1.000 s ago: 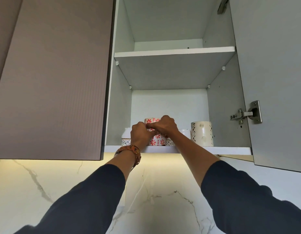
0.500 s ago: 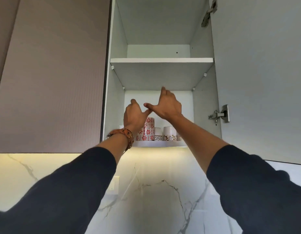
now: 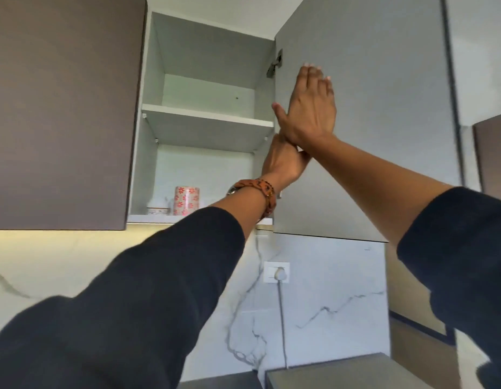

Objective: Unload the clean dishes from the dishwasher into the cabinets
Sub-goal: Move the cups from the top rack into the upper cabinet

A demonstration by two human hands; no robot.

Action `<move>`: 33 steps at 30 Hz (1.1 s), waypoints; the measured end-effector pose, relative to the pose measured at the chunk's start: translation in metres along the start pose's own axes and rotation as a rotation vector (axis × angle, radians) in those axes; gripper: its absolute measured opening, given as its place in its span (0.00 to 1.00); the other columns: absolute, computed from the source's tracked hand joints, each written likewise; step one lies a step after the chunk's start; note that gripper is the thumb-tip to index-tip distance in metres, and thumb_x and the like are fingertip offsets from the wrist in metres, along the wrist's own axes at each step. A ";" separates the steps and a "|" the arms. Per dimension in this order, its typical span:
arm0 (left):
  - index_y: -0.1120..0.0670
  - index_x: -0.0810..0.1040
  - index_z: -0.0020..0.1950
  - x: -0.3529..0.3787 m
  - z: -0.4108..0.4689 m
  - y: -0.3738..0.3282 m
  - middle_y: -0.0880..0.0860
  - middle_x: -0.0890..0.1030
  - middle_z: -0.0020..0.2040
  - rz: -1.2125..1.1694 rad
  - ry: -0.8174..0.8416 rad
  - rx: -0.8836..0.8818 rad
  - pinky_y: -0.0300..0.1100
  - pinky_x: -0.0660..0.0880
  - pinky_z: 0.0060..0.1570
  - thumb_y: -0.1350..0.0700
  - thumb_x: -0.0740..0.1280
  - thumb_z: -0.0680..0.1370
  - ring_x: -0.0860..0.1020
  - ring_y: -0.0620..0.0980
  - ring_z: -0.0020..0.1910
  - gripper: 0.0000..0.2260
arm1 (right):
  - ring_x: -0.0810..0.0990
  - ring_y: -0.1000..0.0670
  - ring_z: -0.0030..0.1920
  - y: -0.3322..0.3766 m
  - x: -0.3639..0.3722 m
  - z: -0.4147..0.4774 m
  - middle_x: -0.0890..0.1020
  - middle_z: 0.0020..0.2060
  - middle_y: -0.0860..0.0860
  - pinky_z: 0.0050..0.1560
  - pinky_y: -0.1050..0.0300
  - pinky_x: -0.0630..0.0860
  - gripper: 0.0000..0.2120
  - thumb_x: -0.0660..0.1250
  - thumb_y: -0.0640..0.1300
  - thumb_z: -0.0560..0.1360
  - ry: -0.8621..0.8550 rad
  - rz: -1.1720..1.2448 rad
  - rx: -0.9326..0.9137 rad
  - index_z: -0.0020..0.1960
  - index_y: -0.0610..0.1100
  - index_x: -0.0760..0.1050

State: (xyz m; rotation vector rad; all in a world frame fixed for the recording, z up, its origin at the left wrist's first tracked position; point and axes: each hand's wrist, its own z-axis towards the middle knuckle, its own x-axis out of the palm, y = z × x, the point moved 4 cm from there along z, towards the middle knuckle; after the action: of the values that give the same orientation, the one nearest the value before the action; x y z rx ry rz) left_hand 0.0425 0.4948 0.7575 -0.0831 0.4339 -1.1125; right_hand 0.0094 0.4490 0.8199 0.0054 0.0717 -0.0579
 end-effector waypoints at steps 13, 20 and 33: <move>0.54 0.45 0.78 0.116 -0.016 -0.173 0.57 0.42 0.78 -0.010 0.135 0.047 0.56 0.53 0.75 0.45 0.63 0.77 0.45 0.61 0.77 0.37 | 0.68 0.37 0.68 -0.172 -0.113 -0.009 0.64 0.71 0.38 0.64 0.46 0.68 0.34 0.63 0.52 0.76 0.311 0.179 0.469 0.74 0.36 0.55; 0.51 0.38 0.77 0.128 -0.039 -0.167 0.57 0.40 0.78 -0.098 0.257 -0.138 0.53 0.68 0.65 0.60 0.64 0.77 0.63 0.64 0.71 0.39 | 0.71 0.45 0.42 -0.195 -0.103 -0.030 0.73 0.41 0.44 0.41 0.56 0.66 0.09 0.60 0.46 0.77 0.235 0.379 0.431 0.45 0.39 0.70; 0.55 0.38 0.77 0.042 -0.083 -0.130 0.57 0.46 0.77 0.265 -0.139 0.044 0.46 0.74 0.58 0.65 0.63 0.75 0.66 0.58 0.68 0.40 | 0.82 0.43 0.44 -0.138 -0.043 -0.050 0.83 0.45 0.37 0.53 0.50 0.77 0.20 0.59 0.55 0.75 0.156 0.952 0.354 0.45 0.39 0.78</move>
State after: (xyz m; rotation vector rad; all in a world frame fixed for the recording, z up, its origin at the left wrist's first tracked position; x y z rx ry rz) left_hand -0.0838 0.4119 0.7058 -0.0614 0.2863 -0.8487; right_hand -0.0448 0.3136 0.7729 0.3957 0.2078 0.8835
